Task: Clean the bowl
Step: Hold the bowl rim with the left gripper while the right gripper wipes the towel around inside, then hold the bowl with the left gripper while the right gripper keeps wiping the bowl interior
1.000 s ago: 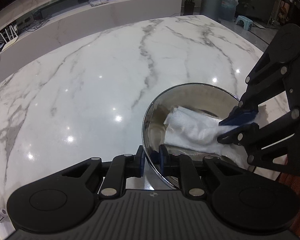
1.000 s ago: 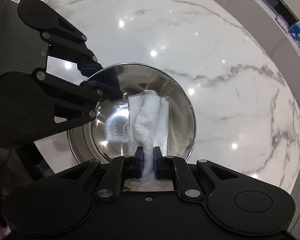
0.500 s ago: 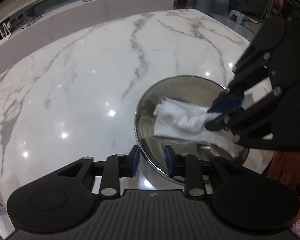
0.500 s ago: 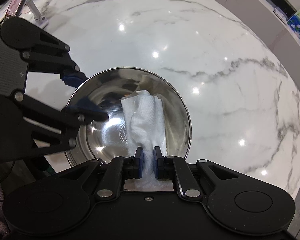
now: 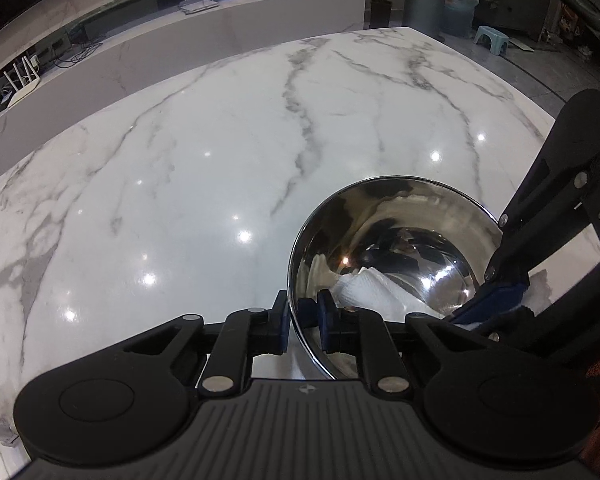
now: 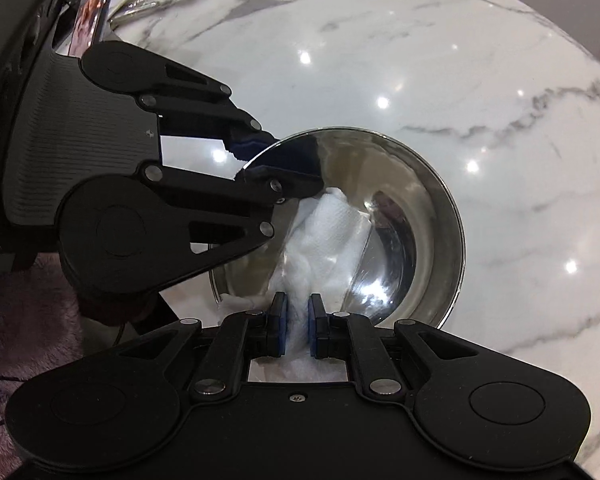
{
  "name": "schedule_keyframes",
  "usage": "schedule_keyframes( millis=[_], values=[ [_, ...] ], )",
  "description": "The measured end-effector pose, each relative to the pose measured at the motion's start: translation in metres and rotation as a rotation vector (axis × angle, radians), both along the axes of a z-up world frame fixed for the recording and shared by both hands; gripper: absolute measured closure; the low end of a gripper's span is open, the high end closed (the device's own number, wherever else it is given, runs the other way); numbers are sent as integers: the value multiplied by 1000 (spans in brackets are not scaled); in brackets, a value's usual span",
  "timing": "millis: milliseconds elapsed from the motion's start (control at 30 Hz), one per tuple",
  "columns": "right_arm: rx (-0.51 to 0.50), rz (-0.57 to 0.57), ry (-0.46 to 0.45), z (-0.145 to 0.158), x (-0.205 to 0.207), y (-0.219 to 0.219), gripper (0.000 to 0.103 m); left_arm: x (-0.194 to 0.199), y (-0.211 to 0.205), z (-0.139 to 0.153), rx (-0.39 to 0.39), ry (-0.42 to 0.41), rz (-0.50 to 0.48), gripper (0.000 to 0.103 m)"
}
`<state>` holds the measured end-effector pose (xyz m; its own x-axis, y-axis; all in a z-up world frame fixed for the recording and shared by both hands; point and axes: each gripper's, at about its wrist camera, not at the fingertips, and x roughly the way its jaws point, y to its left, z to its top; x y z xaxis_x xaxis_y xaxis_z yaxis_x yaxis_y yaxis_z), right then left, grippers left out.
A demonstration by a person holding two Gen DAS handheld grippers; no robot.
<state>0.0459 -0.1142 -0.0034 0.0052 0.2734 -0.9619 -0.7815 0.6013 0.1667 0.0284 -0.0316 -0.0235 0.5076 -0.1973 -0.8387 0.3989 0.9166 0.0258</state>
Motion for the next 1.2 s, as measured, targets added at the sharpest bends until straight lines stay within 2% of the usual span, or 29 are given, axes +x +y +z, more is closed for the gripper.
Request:
schedule_keyframes(
  millis=[133, 267, 367, 467, 533, 667, 833, 1100, 1200],
  values=[
    [-76, 39, -73, 1, -7, 6, 94, -1, 0, 0, 8, -6, -7, 90],
    [-181, 85, -243, 2, -17, 15, 95, -2, 0, 0, 6, -2, -14, 90],
    [-196, 90, -279, 0, -19, 17, 95, -3, 0, 0, 6, 0, -10, 90],
    [-185, 75, -273, 0, -18, 16, 94, -5, 1, -1, -14, 18, 5, 88],
    [-174, 58, -260, 0, -16, 14, 94, -8, 2, -3, -32, 33, 13, 80],
    [-163, 39, -248, 1, -13, 11, 94, -7, 10, -6, -112, 84, 96, 73],
    [-155, 36, -250, 0, -14, 10, 94, -5, 16, -6, -155, 102, 152, 69],
    [-140, 26, -251, 2, -16, -5, 94, -9, 16, -6, -167, 113, 153, 68],
    [-134, 19, -250, 5, -19, -6, 94, -10, 16, -7, -170, 111, 150, 75]
  ],
)
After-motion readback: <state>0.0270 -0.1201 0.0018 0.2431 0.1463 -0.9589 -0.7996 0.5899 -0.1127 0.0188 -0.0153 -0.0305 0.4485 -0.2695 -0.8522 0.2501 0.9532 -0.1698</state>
